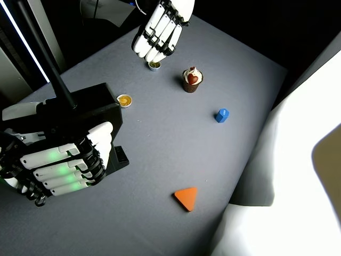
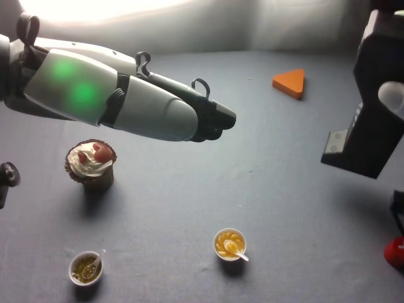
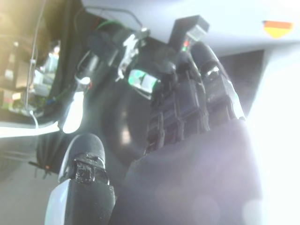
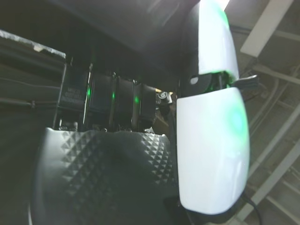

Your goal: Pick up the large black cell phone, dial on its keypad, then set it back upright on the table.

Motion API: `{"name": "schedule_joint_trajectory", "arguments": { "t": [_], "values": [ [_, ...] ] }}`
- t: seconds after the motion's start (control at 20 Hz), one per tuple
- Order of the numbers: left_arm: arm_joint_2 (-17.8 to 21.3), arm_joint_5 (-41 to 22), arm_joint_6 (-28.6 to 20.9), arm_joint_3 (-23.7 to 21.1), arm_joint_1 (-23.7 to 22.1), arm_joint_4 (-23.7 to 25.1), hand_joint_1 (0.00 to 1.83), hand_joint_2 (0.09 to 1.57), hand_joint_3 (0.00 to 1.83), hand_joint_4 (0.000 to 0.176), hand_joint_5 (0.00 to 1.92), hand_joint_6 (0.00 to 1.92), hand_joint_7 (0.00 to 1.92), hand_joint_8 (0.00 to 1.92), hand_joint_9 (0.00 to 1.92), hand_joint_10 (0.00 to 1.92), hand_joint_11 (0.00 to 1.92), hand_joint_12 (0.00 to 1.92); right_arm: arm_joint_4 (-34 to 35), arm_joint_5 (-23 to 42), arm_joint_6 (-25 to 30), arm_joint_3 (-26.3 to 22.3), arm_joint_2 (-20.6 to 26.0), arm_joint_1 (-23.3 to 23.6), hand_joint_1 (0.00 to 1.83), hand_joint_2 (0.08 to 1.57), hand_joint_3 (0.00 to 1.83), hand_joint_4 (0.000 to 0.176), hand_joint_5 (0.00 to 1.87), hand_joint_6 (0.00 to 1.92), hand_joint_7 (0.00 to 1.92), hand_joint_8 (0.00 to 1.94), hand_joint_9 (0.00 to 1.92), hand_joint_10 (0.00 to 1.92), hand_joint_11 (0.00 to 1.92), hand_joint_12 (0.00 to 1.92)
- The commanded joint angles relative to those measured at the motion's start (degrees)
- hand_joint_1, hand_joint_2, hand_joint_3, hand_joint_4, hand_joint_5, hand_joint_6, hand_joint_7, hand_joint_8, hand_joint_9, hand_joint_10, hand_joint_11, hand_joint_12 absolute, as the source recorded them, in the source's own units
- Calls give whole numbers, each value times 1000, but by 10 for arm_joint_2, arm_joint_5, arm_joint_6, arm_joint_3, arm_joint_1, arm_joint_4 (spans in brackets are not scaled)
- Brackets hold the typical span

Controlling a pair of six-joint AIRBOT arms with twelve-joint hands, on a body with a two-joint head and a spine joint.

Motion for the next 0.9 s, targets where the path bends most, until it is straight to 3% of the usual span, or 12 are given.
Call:
{"name": "schedule_joint_trajectory", "arguments": {
  "t": [0.0, 0.15, 0.35, 0.55, 0.7, 0.85],
  "values": [
    [4, -1, -12, -4, -15, -28, 0, 1279, 4, 0, 151, 8, 224, 7, 195, 7, 0, 528, -8, 79, 14, 5, 3, 1, 1490, 1100, 0, 0, 977, 869, 892, 990, 944, 1057, 898, 1500],
    [4, -1, -18, -10, -15, -19, 25, 1260, 0, 0, 193, 8, 264, 7, 236, 9, 0, 643, -8, 79, 15, 13, -3, -2, 1487, 1120, 2, 0, 990, 821, 814, 1119, 892, 1164, 833, 1581],
    [4, 3, -23, -13, -16, -17, 49, 1252, 0, 0, 212, 7, 254, 2, 234, 4, 0, 731, -6, 79, 16, 22, -12, -4, 1489, 1108, 0, 0, 995, 787, 889, 1009, 933, 1133, 826, 1602],
    [5, 0, -39, -19, -20, 2, 102, 1235, 0, 0, 249, 4, 290, 4, 250, 4, 0, 705, -6, 79, 17, 28, -20, -5, 1489, 1110, 0, 0, 1005, 767, 874, 1032, 930, 1139, 820, 1608],
    [5, -8, -51, -27, -19, 20, 38, 1251, 3, 0, 251, 3, 304, 6, 267, 8, 0, 704, -6, 79, 17, 36, -26, -9, 1489, 1106, 0, 0, 1000, 801, 882, 1003, 943, 1096, 845, 1578],
    [5, -6, -62, -32, -17, 26, 37, 1256, 2, 0, 194, 0, 268, 1, 230, 1, 0, 596, -7, 79, 17, 43, -33, -10, 1491, 1111, 1, 0, 1002, 767, 872, 1067, 977, 1092, 742, 1629]
  ]
}}
